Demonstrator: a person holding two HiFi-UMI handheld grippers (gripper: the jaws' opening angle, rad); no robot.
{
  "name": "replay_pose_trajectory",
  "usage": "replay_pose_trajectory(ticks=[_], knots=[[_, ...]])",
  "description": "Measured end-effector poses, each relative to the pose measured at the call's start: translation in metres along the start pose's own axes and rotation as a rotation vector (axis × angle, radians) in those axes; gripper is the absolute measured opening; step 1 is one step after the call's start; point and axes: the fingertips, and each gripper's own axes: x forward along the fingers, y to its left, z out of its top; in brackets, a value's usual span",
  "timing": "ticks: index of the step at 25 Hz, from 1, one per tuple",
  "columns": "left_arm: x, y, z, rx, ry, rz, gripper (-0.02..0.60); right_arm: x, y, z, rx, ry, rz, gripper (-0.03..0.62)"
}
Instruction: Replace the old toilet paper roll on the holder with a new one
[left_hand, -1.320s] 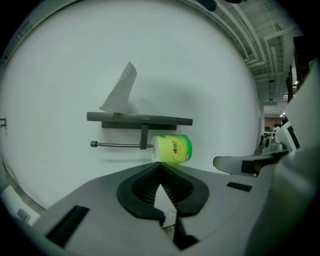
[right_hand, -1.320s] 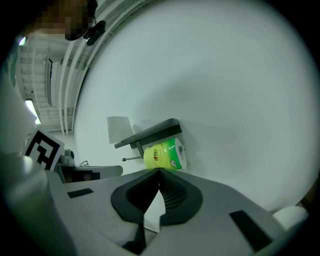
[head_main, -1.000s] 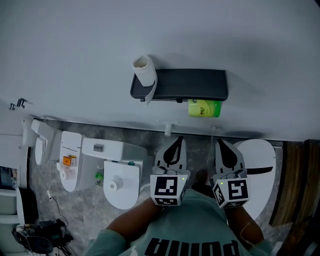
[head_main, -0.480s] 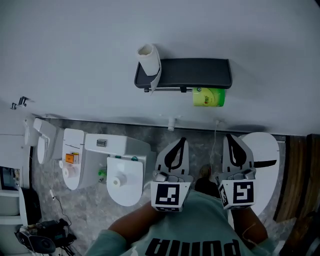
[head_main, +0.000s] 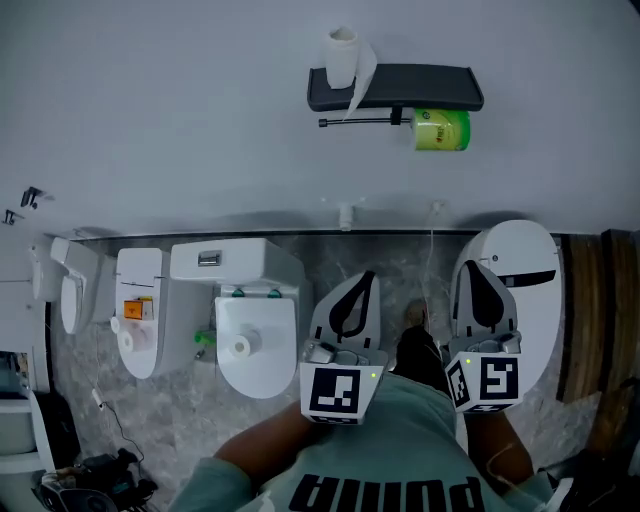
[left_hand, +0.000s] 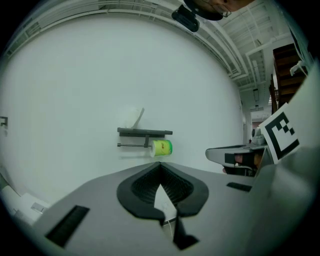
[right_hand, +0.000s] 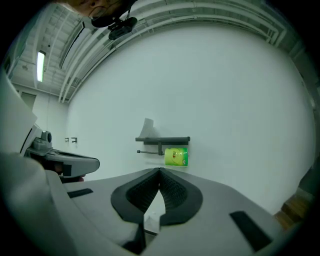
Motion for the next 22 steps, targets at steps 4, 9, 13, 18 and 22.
replay_pose_trajectory(ticks=[4,9,13,18,22], knots=[[-0.038,-0.002,-0.004,-0.017,-0.015,-0.041,0.008,-0.035,0.031,-0.005,-0.002,0.015,-0.029,0.008],[-0.062,-0.007,0.005,-0.019,-0.047,-0.061,0.008,-0.059,0.05,-0.002,-0.03,0.026,-0.03,0.008],[-0.071,-0.012,0.004,-0.013,-0.049,-0.051,0.008,-0.068,0.049,-0.004,-0.032,0.028,-0.023,0.008],[-0.075,-0.013,0.002,-0.021,-0.034,-0.009,0.008,-0.075,0.043,-0.007,-0.025,0.038,-0.012,0.008],[-0.07,-0.021,-0.004,-0.031,-0.014,0.011,0.008,-0.08,0.037,-0.011,-0.06,0.056,0.023,0.006]])
